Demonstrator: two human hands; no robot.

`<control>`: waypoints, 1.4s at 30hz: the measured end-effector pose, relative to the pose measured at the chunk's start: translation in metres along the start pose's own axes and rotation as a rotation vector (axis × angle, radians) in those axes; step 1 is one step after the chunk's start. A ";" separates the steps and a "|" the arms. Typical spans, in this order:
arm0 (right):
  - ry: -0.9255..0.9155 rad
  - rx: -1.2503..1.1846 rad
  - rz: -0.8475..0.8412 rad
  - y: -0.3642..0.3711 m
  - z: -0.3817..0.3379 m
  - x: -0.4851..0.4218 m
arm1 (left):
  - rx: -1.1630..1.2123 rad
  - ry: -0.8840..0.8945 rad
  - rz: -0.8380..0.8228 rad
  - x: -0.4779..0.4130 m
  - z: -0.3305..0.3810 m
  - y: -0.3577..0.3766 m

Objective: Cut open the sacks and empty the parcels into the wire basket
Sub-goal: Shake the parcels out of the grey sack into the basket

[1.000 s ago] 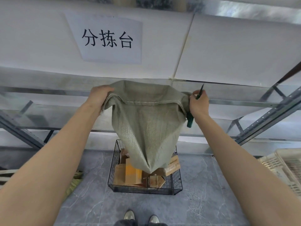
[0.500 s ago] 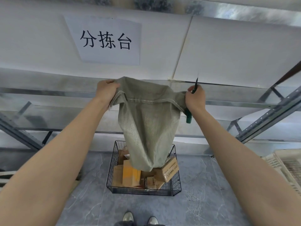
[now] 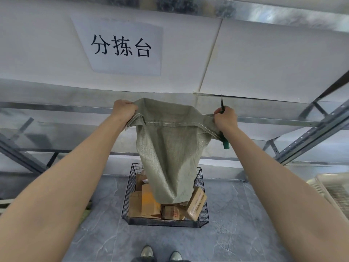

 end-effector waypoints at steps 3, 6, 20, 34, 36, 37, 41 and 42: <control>-0.041 -0.087 0.079 -0.004 -0.006 0.001 | 0.052 0.018 0.059 -0.006 0.007 -0.004; -0.106 -0.086 0.090 -0.005 -0.014 -0.002 | 0.034 0.017 0.091 -0.014 0.013 -0.006; -0.097 -0.092 0.022 -0.007 -0.019 -0.016 | 0.060 0.030 0.047 -0.031 0.017 -0.004; -0.021 -0.059 0.003 -0.004 -0.013 -0.026 | 0.053 -0.016 0.025 -0.039 0.014 0.000; -0.052 -0.093 0.039 -0.012 -0.027 -0.028 | 0.078 0.019 0.045 -0.041 0.031 -0.001; -0.070 -0.123 0.066 -0.017 -0.033 -0.029 | 0.101 0.033 0.057 -0.041 0.039 -0.002; -0.085 -0.104 0.059 -0.015 -0.044 -0.036 | 0.092 0.038 0.078 -0.046 0.049 -0.002; -0.074 -0.055 -0.003 -0.009 -0.042 -0.037 | 0.042 0.019 0.064 -0.048 0.043 0.000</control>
Point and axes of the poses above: each hand's wrist, its own x-axis away from the middle knuckle, its own y-axis out of the palm, z = x × y, the point moved 4 cm from there along -x, towards the middle knuckle, and after that the axes turned 1 degree about x, right-handed, at the moved point
